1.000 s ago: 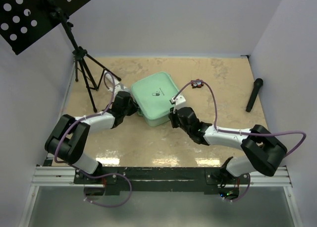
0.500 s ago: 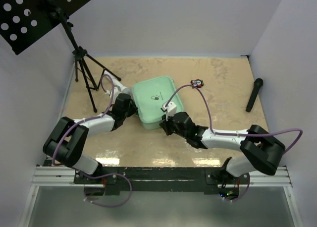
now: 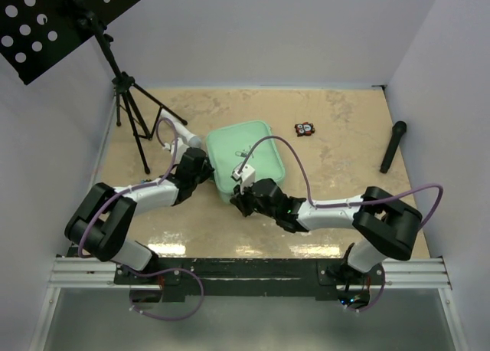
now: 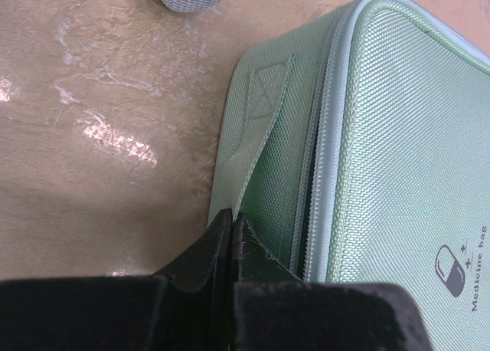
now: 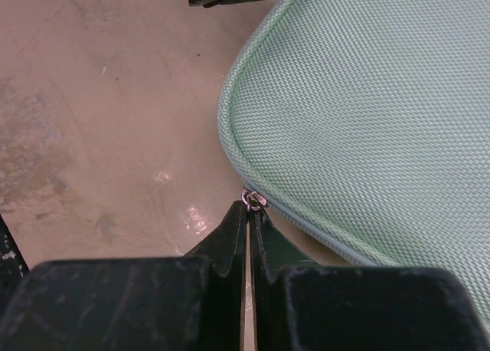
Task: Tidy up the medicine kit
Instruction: Zip the medicine box at the center of the board.
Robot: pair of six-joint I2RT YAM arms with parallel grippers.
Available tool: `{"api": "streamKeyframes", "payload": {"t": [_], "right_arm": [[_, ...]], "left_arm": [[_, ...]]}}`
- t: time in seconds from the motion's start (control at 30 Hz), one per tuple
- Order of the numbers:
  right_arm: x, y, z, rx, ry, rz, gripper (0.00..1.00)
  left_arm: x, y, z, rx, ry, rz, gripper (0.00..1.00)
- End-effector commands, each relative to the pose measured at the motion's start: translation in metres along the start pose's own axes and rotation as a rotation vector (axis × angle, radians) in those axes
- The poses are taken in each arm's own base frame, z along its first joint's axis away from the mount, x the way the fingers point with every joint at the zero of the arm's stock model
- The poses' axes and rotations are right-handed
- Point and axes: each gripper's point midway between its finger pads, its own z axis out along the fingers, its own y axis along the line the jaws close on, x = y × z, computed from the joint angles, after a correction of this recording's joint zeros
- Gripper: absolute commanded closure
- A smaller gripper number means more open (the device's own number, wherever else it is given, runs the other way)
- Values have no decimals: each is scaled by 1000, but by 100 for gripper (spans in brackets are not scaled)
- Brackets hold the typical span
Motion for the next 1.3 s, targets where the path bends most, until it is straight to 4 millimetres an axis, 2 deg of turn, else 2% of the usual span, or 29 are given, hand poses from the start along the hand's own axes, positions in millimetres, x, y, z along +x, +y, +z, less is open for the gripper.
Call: {"api": "streamKeyframes", "payload": {"t": [0.0,0.2,0.4,0.6,0.87,0.9,1.03,1.1,1.2,1.27], "right_arm": [[-70,51,6,-159,-196,24,100],[-77,60,22,-163,-203,54,100],[-75,53,37,-104,-192,85,100],[-82,33,18,-18,-224,69,100],[-73,-14,-15,114,-216,128,100],[-70,-19,-18,127,-212,138,100],[-64,-42,-28,196,-194,186,100],[-66,-54,-35,237,-200,226,100],[-66,-69,-42,285,-191,264,100],[-68,-70,-45,287,-196,268,100]], "left_arm": [[9,-6,-7,21,17,-20,100],[12,-6,-7,19,16,-24,100],[12,-5,-11,22,13,-27,100],[7,-6,-20,54,-8,-40,100],[5,-28,-25,140,15,-26,100],[7,-29,-25,146,22,-25,98],[14,-38,-21,180,60,-12,72],[18,-42,-19,189,77,-1,64],[18,-51,-18,227,85,11,61],[20,-58,-15,255,93,28,62]]}}
